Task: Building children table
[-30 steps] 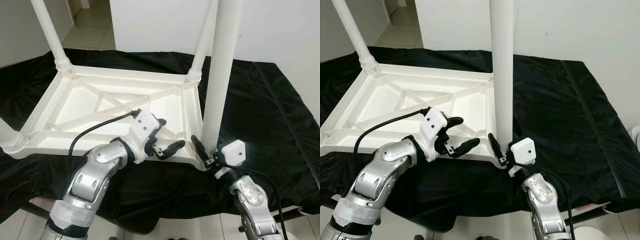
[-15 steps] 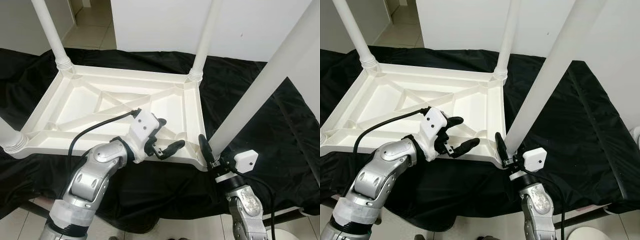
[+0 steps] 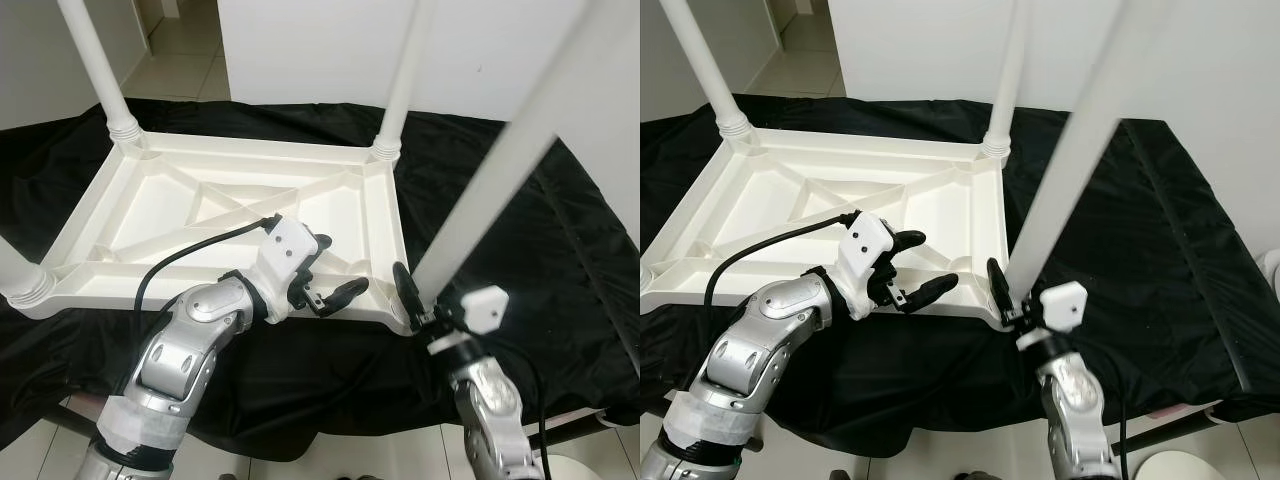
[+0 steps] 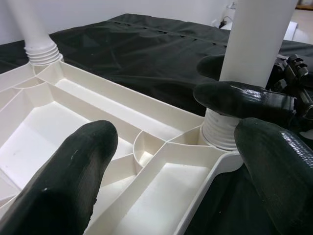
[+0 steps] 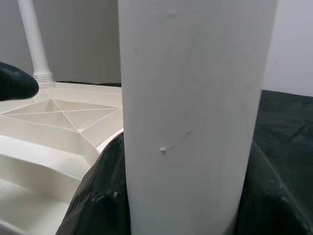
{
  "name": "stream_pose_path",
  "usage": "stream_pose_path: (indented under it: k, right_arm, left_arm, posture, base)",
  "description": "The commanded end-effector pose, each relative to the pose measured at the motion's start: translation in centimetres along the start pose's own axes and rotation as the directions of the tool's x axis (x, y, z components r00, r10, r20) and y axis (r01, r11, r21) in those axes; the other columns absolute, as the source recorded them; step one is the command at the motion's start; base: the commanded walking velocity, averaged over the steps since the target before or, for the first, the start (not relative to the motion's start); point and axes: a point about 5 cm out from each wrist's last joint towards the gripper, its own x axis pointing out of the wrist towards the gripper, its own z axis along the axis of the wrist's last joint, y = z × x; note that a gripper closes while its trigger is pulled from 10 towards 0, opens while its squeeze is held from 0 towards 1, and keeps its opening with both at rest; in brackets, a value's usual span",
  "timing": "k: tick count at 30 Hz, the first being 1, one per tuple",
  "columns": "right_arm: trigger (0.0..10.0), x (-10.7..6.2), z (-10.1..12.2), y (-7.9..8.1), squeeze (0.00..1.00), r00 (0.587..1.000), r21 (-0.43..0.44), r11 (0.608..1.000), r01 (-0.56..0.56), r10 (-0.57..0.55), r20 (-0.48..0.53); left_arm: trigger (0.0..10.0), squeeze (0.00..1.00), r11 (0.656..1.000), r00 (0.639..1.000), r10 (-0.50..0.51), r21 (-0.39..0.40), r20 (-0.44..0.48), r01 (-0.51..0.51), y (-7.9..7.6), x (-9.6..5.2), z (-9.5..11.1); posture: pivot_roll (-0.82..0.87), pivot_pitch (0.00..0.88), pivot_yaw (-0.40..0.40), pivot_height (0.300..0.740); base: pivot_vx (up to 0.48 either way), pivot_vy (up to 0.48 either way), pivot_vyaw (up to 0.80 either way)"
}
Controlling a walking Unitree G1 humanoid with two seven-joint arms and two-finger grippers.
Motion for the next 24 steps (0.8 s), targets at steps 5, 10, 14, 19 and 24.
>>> stream_pose_path:
  k: [5,10,14,19,24]
  right_arm:
    - [10.0,-2.3,-4.7,0.4,0.0,0.956,0.051,0.998,0.031,-0.015,-0.293]
    - [10.0,-2.3,-4.7,0.4,0.0,0.952,0.022,0.997,0.076,-0.066,-0.299]
    - [10.0,-1.4,-3.8,0.2,0.0,0.935,-0.041,0.973,0.228,-0.23,-0.271]
    - [10.0,-0.5,-2.7,0.4,0.0,0.89,-0.081,0.918,0.388,-0.396,-0.226]
    - [10.0,-0.4,-1.9,1.0,0.0,0.836,-0.062,0.854,0.517,-0.519,-0.18]
  left_arm:
    - [10.0,0.0,1.0,1.0,0.016,0.004,0.004,-0.016,0.1,0.1,0.2]
    - [10.0,0.0,1.0,1.0,0.019,0.004,0.004,-0.019,0.1,0.1,0.2]
    - [10.0,0.0,1.0,1.0,0.02,0.003,0.006,-0.02,0.0,0.0,0.2]
    - [10.0,0.0,1.0,1.0,0.018,0.002,0.007,-0.018,-0.1,0.1,0.2]
    - [10.0,0.0,1.0,1.0,0.015,0.002,0.01,-0.015,-0.3,0.2,0.2]
  posture:
    - [-0.01,0.107,0.013,0.74]
    - [-0.01,0.107,0.009,0.74]
    - [0.0,0.101,0.001,0.74]
    - [-0.01,0.095,-0.006,0.74]
    - [0.0,0.093,-0.016,0.74]
  base:
    - [0.0,0.0,0.0]
    - [0.0,0.0,0.0]
    - [0.0,0.0,0.0]
    - [0.0,0.0,0.0]
    - [0.0,0.0,0.0]
